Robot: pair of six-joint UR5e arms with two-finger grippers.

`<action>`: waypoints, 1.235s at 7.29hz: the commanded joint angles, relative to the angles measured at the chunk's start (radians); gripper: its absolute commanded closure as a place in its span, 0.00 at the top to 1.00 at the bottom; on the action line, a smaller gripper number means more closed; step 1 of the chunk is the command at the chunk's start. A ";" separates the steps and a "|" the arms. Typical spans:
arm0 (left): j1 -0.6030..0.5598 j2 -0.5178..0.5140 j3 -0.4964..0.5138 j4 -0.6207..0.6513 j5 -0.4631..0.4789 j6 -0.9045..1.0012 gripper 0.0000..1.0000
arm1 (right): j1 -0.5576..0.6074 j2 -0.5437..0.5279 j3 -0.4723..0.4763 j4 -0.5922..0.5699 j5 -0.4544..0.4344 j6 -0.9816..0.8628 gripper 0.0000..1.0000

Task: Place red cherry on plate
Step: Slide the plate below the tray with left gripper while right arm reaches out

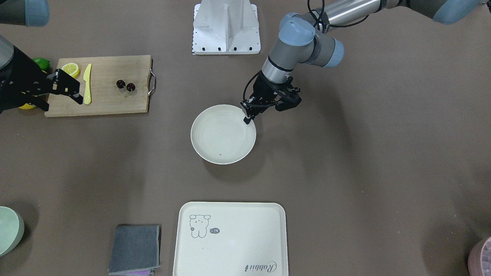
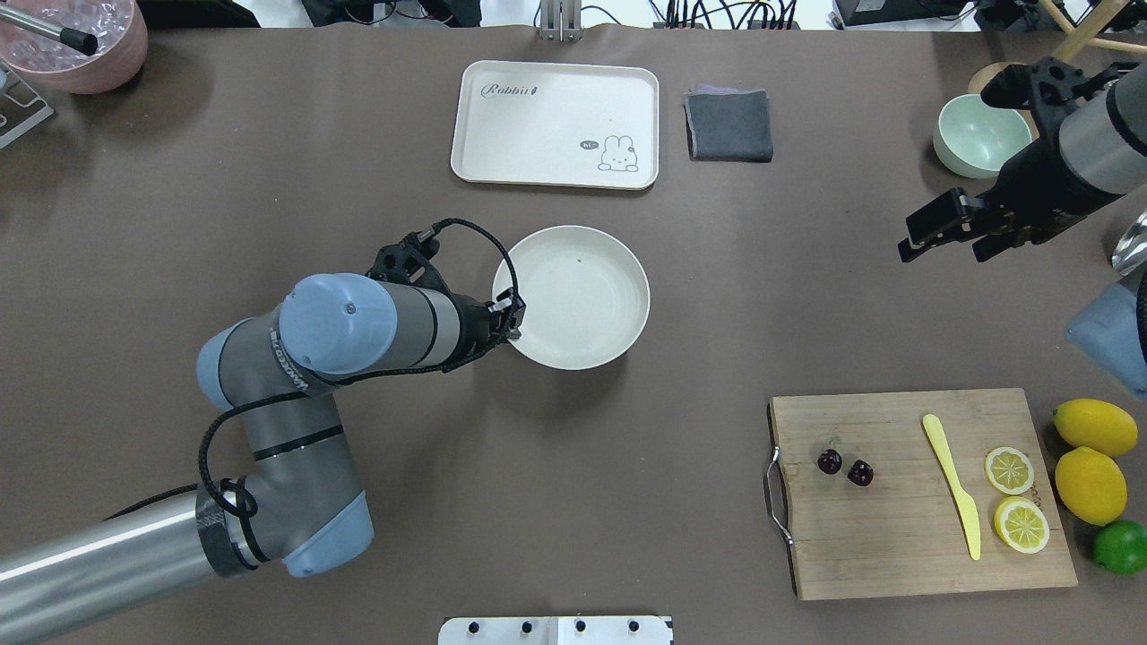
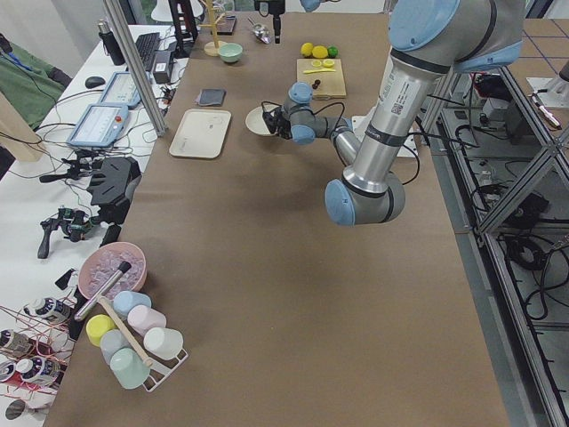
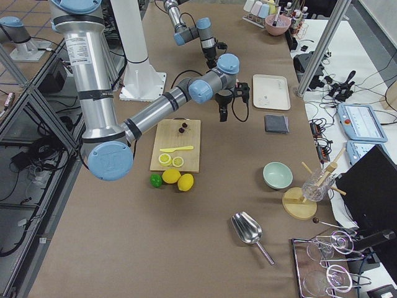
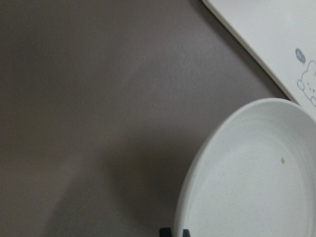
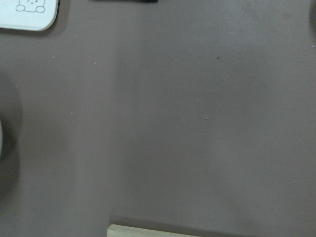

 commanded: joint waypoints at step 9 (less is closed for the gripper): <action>-0.054 0.040 -0.052 0.057 0.028 0.119 0.98 | -0.344 -0.098 0.029 0.174 -0.197 0.048 1.00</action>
